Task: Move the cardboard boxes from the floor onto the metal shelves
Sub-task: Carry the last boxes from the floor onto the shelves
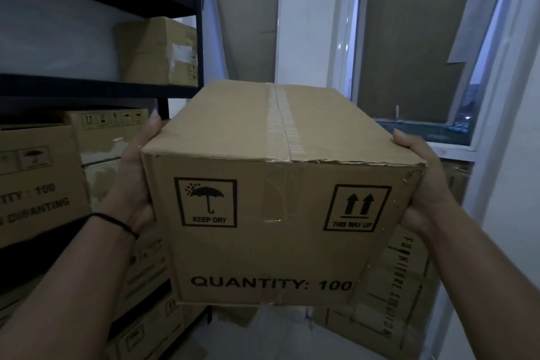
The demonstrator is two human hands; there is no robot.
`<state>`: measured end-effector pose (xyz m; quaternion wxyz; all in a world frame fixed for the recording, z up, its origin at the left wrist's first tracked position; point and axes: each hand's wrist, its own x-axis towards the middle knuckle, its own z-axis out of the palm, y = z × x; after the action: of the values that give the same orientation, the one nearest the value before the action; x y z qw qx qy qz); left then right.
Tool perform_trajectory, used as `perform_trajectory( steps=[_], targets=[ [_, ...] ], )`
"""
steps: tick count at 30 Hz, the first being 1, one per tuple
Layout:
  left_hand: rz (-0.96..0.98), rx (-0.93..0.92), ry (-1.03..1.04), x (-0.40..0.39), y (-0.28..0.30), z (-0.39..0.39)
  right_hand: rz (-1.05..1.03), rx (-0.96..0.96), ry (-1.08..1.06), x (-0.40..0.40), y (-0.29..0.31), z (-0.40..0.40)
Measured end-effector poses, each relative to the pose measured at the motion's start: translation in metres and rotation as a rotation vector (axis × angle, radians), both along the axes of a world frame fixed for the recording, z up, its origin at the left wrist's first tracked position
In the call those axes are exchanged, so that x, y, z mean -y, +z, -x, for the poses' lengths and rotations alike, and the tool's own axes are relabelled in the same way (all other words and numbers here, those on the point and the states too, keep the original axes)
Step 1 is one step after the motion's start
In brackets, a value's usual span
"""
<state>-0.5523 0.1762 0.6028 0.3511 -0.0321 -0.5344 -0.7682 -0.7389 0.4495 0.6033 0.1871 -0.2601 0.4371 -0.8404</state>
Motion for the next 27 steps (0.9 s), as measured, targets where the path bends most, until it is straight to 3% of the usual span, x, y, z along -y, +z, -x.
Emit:
perform_trajectory(
  steps=[6, 16, 27],
  targets=[
    [-0.009, 0.021, 0.092, 0.031, -0.003, 0.035, -0.003, 0.019, 0.051, 0.042, -0.004, 0.047],
    [-0.024, 0.033, 0.076, 0.092, 0.004, 0.094, 0.054, 0.018, 0.026, 0.113, -0.007, 0.107],
    [-0.001, -0.032, 0.227, 0.124, 0.012, 0.111, 0.084, 0.016, 0.164, 0.175, 0.003, 0.149]
  ],
)
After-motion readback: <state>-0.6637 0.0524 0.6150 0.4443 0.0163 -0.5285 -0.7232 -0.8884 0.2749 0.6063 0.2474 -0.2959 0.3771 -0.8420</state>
